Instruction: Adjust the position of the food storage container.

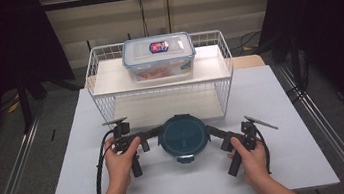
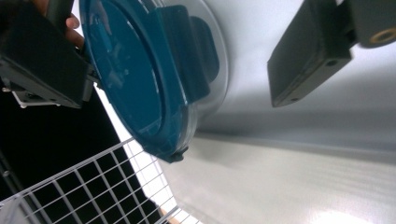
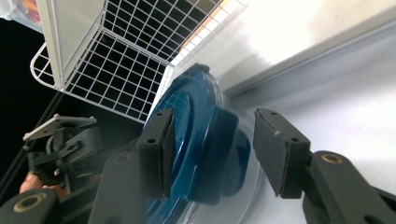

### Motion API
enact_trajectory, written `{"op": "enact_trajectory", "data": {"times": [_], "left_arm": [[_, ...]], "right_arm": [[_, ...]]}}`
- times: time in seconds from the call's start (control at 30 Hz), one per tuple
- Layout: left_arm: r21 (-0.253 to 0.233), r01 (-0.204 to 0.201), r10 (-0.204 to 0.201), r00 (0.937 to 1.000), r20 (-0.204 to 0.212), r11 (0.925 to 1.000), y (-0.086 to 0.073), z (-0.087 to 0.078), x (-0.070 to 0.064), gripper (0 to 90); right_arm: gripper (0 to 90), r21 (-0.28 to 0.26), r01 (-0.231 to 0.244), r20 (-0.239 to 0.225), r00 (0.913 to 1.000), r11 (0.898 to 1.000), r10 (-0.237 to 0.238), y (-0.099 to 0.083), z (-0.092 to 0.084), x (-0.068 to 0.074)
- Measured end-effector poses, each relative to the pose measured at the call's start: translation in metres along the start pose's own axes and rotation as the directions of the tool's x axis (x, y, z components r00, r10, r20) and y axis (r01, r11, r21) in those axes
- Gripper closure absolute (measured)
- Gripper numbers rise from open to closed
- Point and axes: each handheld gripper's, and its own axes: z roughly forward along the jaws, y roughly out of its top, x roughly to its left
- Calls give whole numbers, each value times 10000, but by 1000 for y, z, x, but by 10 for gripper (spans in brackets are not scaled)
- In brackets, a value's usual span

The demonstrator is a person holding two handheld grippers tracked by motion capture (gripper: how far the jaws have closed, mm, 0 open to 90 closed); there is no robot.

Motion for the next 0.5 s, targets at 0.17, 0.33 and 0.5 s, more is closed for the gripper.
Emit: {"op": "enact_trajectory", "data": {"times": [0.17,0.33,0.5], "left_arm": [[154,459,-461,9989,124,9988,-4,5,3,86],[367,516,-512,9986,-118,9980,-9,9,5,125],[343,675,-673,9977,-80,9971,-13,12,5,166]], "right_arm": [[474,30,-68,-33,10000,10000,68,-3,3,0],[488,156,-81,14,10000,9998,81,-6,5,-1],[506,205,-226,22,9997,9995,226,-8,7,-1]]}}
